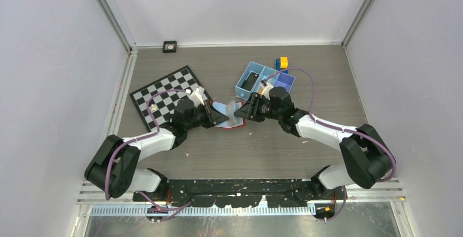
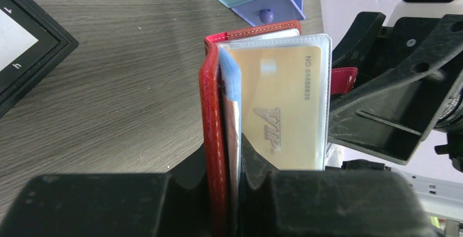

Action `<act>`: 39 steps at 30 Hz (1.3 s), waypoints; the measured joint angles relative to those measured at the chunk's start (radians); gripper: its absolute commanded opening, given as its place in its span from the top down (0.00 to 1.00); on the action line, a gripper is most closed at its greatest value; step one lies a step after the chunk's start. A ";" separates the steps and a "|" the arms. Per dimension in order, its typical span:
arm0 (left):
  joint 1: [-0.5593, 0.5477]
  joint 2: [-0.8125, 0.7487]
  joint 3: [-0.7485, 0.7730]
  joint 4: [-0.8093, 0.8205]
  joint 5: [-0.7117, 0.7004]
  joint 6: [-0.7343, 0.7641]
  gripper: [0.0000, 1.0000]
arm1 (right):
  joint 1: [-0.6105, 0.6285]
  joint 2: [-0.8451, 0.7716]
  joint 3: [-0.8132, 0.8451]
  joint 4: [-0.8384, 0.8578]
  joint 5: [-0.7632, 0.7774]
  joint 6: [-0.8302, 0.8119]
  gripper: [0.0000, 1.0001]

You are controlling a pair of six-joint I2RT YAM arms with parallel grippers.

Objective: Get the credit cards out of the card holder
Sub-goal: Remove the credit card from the card holder.

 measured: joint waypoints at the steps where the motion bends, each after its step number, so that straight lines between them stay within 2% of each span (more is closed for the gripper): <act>1: -0.006 0.000 0.008 -0.013 -0.002 0.006 1.00 | 0.004 0.000 0.002 -0.001 -0.001 -0.003 0.41; 3: -0.017 0.000 0.024 -0.037 -0.008 0.021 1.00 | 0.008 0.000 0.003 -0.001 -0.002 -0.005 0.41; 5: -0.025 0.000 0.034 -0.050 -0.014 0.031 1.00 | 0.009 0.005 0.008 -0.001 -0.003 -0.006 0.45; 9: -0.029 0.000 0.038 -0.068 -0.025 0.048 1.00 | 0.011 0.033 0.028 -0.003 -0.010 -0.008 0.66; 12: -0.037 0.000 0.043 -0.071 -0.022 0.050 1.00 | 0.014 0.054 0.038 -0.020 -0.006 -0.014 0.77; 19: -0.047 -0.006 0.055 -0.089 -0.023 0.066 1.00 | 0.018 0.061 0.048 -0.062 0.003 -0.018 0.82; 21: -0.047 -0.012 0.055 -0.099 -0.026 0.070 1.00 | 0.021 0.060 0.049 -0.062 0.005 -0.018 0.89; 23: -0.047 -0.014 0.055 -0.102 -0.029 0.072 0.92 | 0.022 0.060 0.049 -0.061 0.005 -0.018 0.97; 29: -0.047 -0.019 0.056 -0.103 -0.031 0.072 0.45 | 0.022 0.032 0.049 -0.082 0.027 -0.029 1.00; 32: -0.048 -0.040 0.056 -0.100 -0.031 0.080 0.35 | 0.022 0.018 0.049 -0.101 0.050 -0.037 0.99; 39: -0.097 -0.062 0.061 -0.094 -0.033 0.110 0.25 | 0.023 0.018 0.049 -0.128 0.071 -0.046 0.99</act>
